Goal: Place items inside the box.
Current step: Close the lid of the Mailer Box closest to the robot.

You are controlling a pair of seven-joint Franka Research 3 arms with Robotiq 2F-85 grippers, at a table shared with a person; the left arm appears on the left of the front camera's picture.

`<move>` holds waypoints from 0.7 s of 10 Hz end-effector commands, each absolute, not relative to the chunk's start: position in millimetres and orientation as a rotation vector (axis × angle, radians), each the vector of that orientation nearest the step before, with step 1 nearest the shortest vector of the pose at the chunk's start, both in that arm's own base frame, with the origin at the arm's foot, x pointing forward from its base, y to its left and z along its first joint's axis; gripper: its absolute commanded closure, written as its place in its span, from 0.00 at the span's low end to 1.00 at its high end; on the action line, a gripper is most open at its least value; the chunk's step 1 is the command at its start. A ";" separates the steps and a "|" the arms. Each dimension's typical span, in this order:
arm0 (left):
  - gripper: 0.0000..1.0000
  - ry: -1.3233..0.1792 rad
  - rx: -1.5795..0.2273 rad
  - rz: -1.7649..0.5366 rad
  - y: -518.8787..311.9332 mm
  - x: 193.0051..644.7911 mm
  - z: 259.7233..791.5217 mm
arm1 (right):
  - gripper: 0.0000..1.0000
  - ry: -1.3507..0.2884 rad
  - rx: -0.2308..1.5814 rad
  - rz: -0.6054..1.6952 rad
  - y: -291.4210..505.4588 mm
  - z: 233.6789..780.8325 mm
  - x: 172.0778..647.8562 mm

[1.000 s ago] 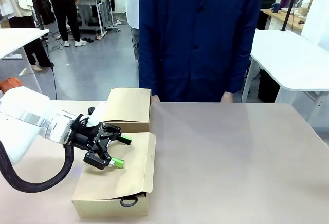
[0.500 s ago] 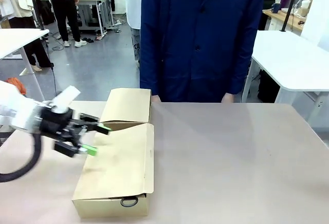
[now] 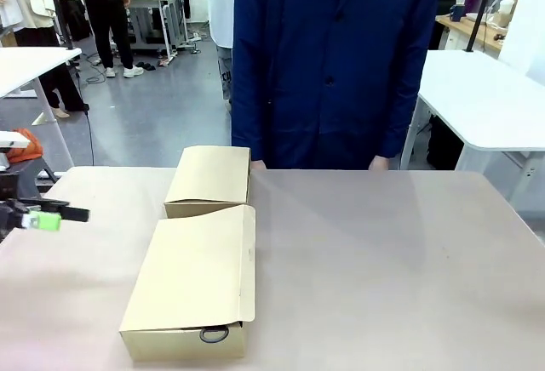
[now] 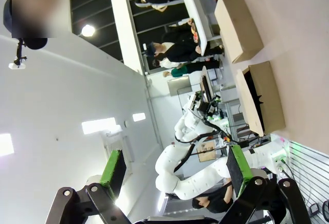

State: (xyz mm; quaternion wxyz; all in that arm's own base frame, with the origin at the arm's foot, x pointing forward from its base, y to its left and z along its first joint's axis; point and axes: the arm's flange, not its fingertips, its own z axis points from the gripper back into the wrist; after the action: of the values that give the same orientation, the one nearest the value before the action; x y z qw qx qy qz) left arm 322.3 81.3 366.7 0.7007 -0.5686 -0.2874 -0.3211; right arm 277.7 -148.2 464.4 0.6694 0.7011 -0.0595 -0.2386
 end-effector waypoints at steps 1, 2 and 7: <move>0.00 -0.545 -1.465 -0.125 105.0 330.3 381.5 | 0.00 -0.128 1.598 -0.545 -147.6 470.0 278.3; 0.00 -0.531 -1.460 0.048 126.5 343.2 375.5 | 0.00 -0.128 1.598 -0.545 -147.6 470.0 278.3; 0.00 -0.443 -1.416 -0.005 146.4 351.4 355.3 | 0.00 -0.128 1.598 -0.545 -147.6 470.0 278.3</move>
State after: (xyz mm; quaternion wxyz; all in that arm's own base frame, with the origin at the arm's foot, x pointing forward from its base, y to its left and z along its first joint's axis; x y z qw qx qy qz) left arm 368.6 145.7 338.1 0.7361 -0.6465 -0.1978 0.0342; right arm 277.8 -148.1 464.3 0.6694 0.7011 -0.0593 -0.2385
